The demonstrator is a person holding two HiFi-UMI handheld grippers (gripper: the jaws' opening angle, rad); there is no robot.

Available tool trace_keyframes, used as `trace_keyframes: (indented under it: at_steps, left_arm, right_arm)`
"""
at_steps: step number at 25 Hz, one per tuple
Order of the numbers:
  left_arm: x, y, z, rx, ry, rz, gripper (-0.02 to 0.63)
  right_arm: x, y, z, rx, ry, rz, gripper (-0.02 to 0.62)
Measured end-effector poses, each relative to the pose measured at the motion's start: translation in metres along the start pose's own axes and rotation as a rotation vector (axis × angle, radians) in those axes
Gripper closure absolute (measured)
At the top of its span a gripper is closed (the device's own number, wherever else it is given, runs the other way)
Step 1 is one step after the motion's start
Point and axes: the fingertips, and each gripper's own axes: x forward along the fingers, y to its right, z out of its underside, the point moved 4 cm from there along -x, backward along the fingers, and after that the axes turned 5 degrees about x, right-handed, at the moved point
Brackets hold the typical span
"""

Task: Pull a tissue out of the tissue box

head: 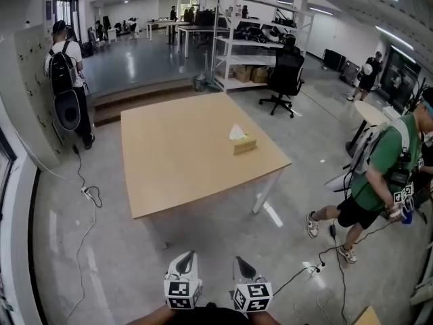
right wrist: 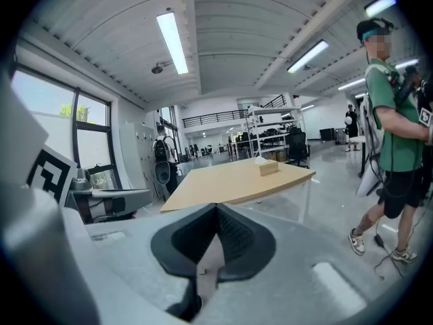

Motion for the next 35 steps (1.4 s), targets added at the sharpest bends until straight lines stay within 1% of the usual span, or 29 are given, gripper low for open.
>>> trace_keyframes:
  at_steps: [6, 10, 12, 18, 23, 28, 31, 35]
  left_arm:
    - [0.009, -0.004, 0.009, 0.016, -0.016, 0.009, 0.588]
    - [0.02, -0.017, 0.003, 0.001, -0.018, -0.007, 0.588]
    - [0.031, -0.021, -0.001, -0.003, -0.014, 0.001, 0.588]
    - [0.071, -0.037, -0.007, -0.006, -0.01, 0.059, 0.588]
    - [0.108, -0.062, -0.021, -0.016, -0.006, 0.099, 0.588]
    - [0.137, -0.096, -0.034, 0.011, -0.008, 0.142, 0.588]
    - [0.149, -0.117, -0.045, 0.021, 0.0, 0.142, 0.588]
    - [0.168, -0.146, -0.063, 0.028, 0.022, 0.146, 0.588]
  right_arm:
    - [0.012, 0.003, 0.004, 0.038, -0.015, -0.01, 0.604]
    - [0.031, -0.001, -0.009, 0.032, 0.002, -0.035, 0.604]
    - [0.041, -0.002, -0.017, 0.026, 0.018, -0.039, 0.604]
    - [0.072, 0.003, -0.029, 0.021, 0.037, 0.016, 0.604]
    - [0.104, 0.0, -0.047, 0.019, 0.045, 0.057, 0.604]
    - [0.137, -0.013, -0.061, 0.044, 0.064, 0.097, 0.604]
    - [0.159, -0.017, -0.063, 0.058, 0.069, 0.104, 0.604]
    - [0.192, -0.031, -0.078, 0.059, 0.084, 0.103, 0.604]
